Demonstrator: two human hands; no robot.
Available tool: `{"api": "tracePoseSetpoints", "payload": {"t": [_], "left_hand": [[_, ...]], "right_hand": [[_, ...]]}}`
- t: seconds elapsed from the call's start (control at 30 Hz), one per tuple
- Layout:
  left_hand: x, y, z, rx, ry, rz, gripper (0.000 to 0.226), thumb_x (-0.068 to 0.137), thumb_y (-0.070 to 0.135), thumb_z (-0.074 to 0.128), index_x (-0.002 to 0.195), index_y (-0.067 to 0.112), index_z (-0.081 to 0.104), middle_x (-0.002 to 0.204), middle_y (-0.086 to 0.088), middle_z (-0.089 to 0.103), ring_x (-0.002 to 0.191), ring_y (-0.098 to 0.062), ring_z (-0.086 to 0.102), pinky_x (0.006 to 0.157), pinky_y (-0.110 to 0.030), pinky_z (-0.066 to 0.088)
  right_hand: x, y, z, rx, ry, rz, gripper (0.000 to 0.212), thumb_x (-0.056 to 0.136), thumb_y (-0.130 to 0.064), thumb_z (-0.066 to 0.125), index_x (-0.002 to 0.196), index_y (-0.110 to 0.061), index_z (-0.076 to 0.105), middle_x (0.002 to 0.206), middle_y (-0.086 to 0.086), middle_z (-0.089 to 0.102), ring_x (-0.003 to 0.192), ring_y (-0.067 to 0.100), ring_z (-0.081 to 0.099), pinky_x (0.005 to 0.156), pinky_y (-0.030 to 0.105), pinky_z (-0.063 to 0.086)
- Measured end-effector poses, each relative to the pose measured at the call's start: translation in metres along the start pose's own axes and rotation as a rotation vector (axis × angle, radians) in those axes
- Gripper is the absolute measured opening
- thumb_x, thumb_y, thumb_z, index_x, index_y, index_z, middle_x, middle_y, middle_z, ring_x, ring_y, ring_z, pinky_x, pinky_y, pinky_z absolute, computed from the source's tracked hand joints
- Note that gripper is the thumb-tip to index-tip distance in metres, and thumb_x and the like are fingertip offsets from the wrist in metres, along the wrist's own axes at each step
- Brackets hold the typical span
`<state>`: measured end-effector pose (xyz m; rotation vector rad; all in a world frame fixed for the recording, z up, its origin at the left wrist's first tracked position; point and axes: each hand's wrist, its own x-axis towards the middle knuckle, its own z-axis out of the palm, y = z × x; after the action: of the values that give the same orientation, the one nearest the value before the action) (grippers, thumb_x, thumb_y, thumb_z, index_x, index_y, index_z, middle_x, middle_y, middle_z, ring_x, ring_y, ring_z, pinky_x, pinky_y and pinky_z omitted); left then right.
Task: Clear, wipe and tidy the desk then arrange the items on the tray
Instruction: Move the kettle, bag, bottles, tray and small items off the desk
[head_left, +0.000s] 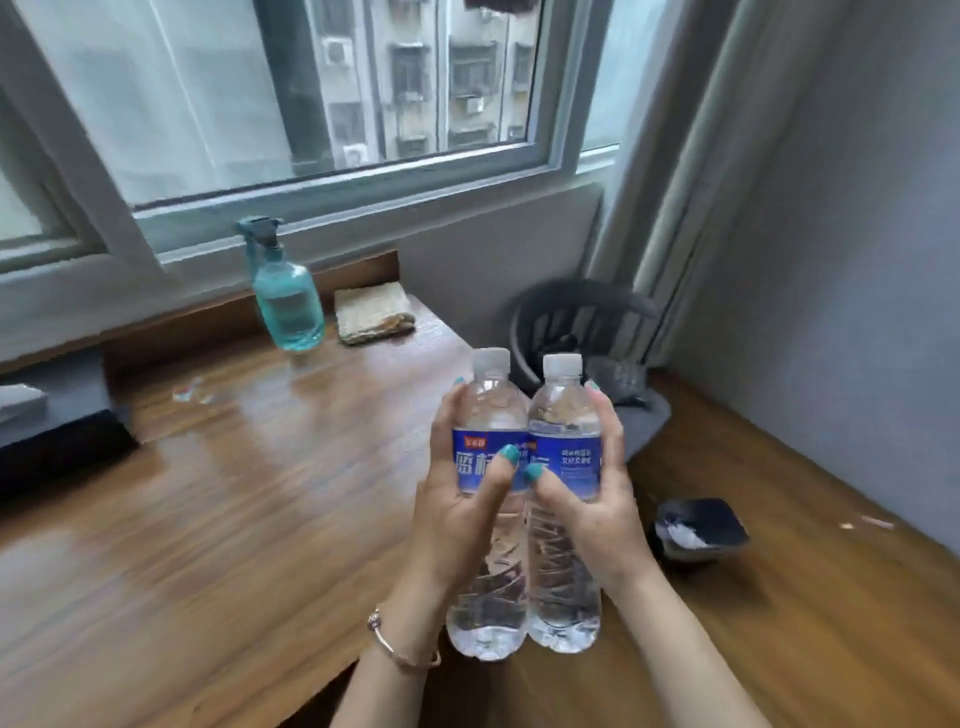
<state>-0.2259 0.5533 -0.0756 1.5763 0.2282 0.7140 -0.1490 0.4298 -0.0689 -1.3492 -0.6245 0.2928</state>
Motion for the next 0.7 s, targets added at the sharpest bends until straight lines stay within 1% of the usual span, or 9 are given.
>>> {"api": "tracePoseSetpoints", "payload": {"t": [0.13,0.23,0.3,0.33,0.43,0.53,0.57,0.63,0.7], "left_hand": [[0.018,-0.025,0.117,-0.029,-0.142,-0.085,0.068,0.081,0.055,0.06,0.14,0.054,0.025,0.123,0.028,0.056,0.105,-0.005,0.065,0.082,-0.027,0.057],[0.029,-0.039,0.191,0.002,-0.207,-0.113,0.067,0.083,0.055,0.058,0.139,0.056,0.022,0.118,0.036,0.055,0.099,0.001,0.065,0.077,-0.022,0.056],[0.037,-0.048,0.229,-0.005,-0.242,-0.142,0.067,0.084,0.052,0.058,0.141,0.055,0.022,0.117,0.038,0.055,0.098,0.003,0.064,0.075,-0.014,0.052],[0.042,-0.053,0.245,-0.003,-0.255,-0.158,0.067,0.084,0.051,0.058,0.14,0.055,0.022,0.117,0.038,0.055,0.098,0.004,0.064,0.073,-0.011,0.051],[0.064,-0.072,0.285,0.002,-0.282,-0.213,0.065,0.083,0.053,0.06,0.137,0.059,0.023,0.117,0.039,0.054,0.099,0.004,0.063,0.072,-0.012,0.05],[0.09,-0.096,0.317,-0.019,-0.321,-0.261,0.068,0.082,0.051,0.063,0.138,0.056,0.025,0.119,0.036,0.055,0.102,0.002,0.063,0.076,-0.011,0.049],[0.101,-0.105,0.327,-0.011,-0.34,-0.272,0.071,0.081,0.051,0.065,0.138,0.057,0.023,0.119,0.036,0.055,0.101,0.002,0.064,0.076,-0.013,0.051],[0.124,-0.124,0.344,-0.004,-0.388,-0.292,0.078,0.078,0.051,0.068,0.138,0.059,0.019,0.118,0.038,0.054,0.097,-0.002,0.066,0.075,-0.02,0.055],[0.147,-0.142,0.357,-0.004,-0.416,-0.304,0.079,0.079,0.051,0.067,0.139,0.06,0.016,0.122,0.036,0.053,0.101,-0.002,0.065,0.078,-0.02,0.055]], "right_hand": [[0.001,0.001,-0.114,-0.065,0.168,0.058,0.077,0.082,-0.009,0.071,0.143,-0.036,0.031,0.13,-0.026,0.056,0.121,0.014,0.059,0.094,0.032,0.053],[0.005,0.006,-0.189,-0.089,0.25,0.112,0.077,0.083,-0.005,0.07,0.143,-0.033,0.031,0.13,-0.024,0.057,0.121,0.017,0.059,0.094,0.035,0.054],[0.011,0.012,-0.226,-0.092,0.293,0.149,0.078,0.083,-0.002,0.068,0.144,-0.032,0.031,0.13,-0.023,0.057,0.121,0.017,0.059,0.096,0.04,0.053],[0.014,0.016,-0.243,-0.095,0.313,0.161,0.079,0.083,0.001,0.068,0.144,-0.032,0.031,0.131,-0.022,0.057,0.121,0.016,0.059,0.096,0.04,0.053],[0.033,0.028,-0.284,-0.105,0.344,0.189,0.081,0.085,0.006,0.067,0.146,-0.032,0.03,0.141,-0.011,0.051,0.122,0.014,0.057,0.094,0.034,0.053],[0.059,0.041,-0.318,-0.099,0.363,0.226,0.082,0.084,0.01,0.066,0.147,-0.029,0.029,0.146,-0.003,0.045,0.125,0.017,0.056,0.098,0.041,0.051],[0.07,0.046,-0.329,-0.098,0.363,0.235,0.083,0.084,0.01,0.066,0.147,-0.028,0.029,0.145,-0.004,0.045,0.125,0.016,0.055,0.098,0.041,0.052],[0.092,0.057,-0.35,-0.096,0.341,0.254,0.083,0.085,0.01,0.065,0.148,-0.029,0.028,0.139,-0.016,0.049,0.123,0.012,0.056,0.093,0.037,0.055],[0.116,0.066,-0.368,-0.097,0.319,0.285,0.084,0.085,0.008,0.066,0.148,-0.03,0.026,0.132,-0.027,0.052,0.122,0.008,0.056,0.089,0.032,0.056]]}}
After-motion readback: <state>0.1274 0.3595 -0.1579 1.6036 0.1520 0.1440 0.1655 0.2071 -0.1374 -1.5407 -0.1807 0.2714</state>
